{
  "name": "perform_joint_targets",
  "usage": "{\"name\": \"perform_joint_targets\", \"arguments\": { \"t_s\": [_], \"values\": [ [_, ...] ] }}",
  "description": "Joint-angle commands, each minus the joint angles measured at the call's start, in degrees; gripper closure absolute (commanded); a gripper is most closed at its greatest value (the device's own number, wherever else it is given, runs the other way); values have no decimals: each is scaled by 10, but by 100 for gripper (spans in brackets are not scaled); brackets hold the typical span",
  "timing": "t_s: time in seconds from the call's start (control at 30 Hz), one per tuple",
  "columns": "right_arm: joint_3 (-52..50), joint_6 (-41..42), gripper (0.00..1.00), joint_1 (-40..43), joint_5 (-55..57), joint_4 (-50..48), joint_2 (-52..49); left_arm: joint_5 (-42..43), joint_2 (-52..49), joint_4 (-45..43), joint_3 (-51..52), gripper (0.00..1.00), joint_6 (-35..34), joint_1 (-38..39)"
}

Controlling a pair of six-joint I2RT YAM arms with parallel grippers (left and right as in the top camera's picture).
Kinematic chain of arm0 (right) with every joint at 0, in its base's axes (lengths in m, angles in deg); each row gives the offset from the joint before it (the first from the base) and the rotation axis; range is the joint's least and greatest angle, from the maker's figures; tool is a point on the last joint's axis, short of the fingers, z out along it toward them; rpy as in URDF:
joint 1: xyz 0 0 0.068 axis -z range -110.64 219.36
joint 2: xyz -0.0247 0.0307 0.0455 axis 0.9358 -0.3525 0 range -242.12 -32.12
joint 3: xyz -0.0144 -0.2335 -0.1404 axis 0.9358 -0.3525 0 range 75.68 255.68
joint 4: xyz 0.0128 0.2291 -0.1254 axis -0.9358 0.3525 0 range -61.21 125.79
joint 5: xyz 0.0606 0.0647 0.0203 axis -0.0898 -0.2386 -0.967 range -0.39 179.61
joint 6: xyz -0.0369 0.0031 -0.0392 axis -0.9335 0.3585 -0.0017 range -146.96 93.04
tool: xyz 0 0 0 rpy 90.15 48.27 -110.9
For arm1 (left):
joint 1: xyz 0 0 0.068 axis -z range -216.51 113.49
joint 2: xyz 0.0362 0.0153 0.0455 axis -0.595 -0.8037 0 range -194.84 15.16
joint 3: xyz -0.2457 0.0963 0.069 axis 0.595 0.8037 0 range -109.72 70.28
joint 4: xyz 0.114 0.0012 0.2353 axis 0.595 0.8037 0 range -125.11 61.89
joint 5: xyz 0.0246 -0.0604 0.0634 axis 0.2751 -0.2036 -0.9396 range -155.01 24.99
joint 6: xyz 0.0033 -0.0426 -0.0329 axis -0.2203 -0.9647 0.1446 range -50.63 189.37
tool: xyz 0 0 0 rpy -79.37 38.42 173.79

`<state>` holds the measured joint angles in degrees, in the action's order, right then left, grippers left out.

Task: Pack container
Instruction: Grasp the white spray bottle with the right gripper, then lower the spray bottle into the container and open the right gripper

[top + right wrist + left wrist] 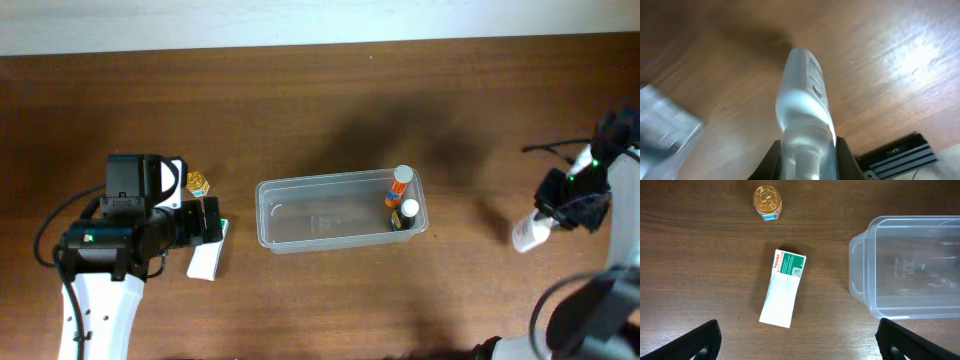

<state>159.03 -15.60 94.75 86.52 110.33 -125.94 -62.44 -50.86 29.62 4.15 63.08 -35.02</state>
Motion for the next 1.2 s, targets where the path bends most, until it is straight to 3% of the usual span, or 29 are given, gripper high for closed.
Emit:
{"name": "perform_joint_targets", "arguments": {
  "t_s": [0.0, 0.23, 0.5, 0.9, 1.17],
  "values": [
    [71, -17, 91, -88, -15, 33, 98, -4, 0, 0, -10, 1, 3, 2],
    [115, 27, 90, -291, -27, 45, 180, -4, 0, 0, -10, 1, 3, 2],
    [114, 95, 91, -474, 5, 5, 138, -4, 0, 1, -10, 0, 3, 2],
    [113, 119, 90, -508, 53, -47, -73, -4, 0, 1, -10, 1, 3, 2],
    [113, 118, 90, -508, 53, -85, -141, -4, 0, 1, -10, 1, 3, 2]
  ]
}}
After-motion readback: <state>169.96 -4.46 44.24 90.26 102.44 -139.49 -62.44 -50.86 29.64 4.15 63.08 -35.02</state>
